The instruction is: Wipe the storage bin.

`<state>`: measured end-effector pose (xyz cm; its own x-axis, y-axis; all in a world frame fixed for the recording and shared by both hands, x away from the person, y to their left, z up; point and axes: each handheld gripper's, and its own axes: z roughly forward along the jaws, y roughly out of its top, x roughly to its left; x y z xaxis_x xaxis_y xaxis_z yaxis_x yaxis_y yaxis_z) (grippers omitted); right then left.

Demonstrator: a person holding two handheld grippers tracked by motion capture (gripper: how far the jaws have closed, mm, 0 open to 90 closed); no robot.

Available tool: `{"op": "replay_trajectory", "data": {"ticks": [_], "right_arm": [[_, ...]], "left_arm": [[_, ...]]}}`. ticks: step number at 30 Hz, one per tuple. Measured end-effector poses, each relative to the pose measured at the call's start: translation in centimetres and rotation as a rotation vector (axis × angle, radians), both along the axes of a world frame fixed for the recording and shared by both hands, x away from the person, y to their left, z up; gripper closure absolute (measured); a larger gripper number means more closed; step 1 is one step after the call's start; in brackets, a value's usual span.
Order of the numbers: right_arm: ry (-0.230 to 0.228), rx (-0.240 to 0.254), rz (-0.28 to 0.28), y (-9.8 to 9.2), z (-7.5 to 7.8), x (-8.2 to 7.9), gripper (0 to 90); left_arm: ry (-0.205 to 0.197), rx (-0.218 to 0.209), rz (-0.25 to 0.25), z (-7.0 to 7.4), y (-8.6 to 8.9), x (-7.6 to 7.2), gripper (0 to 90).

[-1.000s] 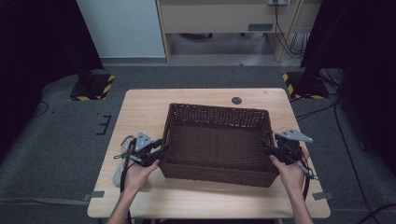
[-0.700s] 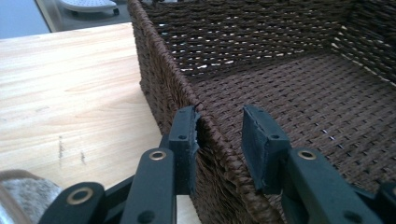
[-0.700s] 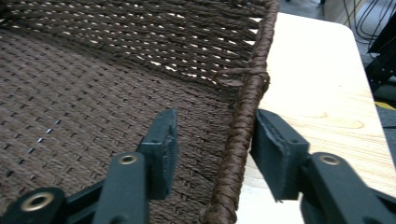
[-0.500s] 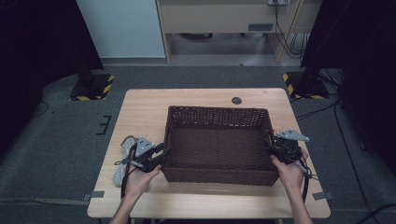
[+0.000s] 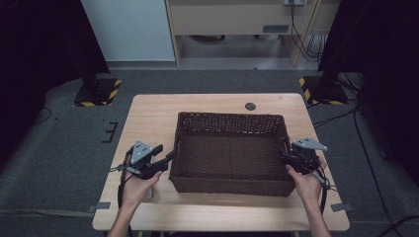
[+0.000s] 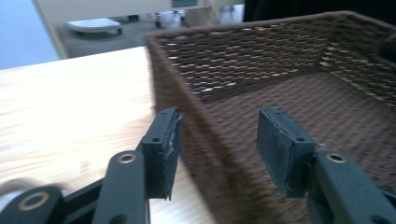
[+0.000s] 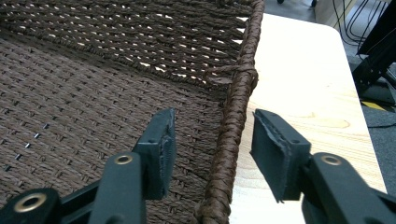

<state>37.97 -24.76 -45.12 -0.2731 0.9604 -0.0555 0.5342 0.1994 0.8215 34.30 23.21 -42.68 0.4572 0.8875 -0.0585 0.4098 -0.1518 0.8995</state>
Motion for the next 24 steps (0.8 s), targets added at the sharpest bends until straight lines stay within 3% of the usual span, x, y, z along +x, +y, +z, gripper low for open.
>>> {"op": "replay_trajectory", "data": {"ticks": [8, 12, 14, 19, 24], "right_arm": [[-0.022, 0.022, 0.024, -0.2, 0.4, -0.2, 41.9], [-0.014, 0.021, 0.029, -0.2, 0.4, -0.3, 40.4], [-0.003, 0.019, 0.027, -0.2, 0.3, -0.2, 39.7], [0.006, 0.013, 0.033, -0.2, 0.1, -0.2, 38.1], [0.012, 0.016, 0.035, -0.2, 0.0, -0.2, 36.9]], "left_arm": [[0.061, 0.052, 0.138, -1.8, 4.3, 0.9, 42.1], [0.103, 0.06, 0.197, -3.1, 6.3, 1.2, 40.3], [0.118, 0.084, 0.222, -3.8, 7.1, 1.3, 39.1], [0.164, 0.113, 0.243, -5.2, 8.3, 1.7, 36.9], [0.213, 0.13, 0.227, -6.9, 8.4, 2.0, 35.7]]}}
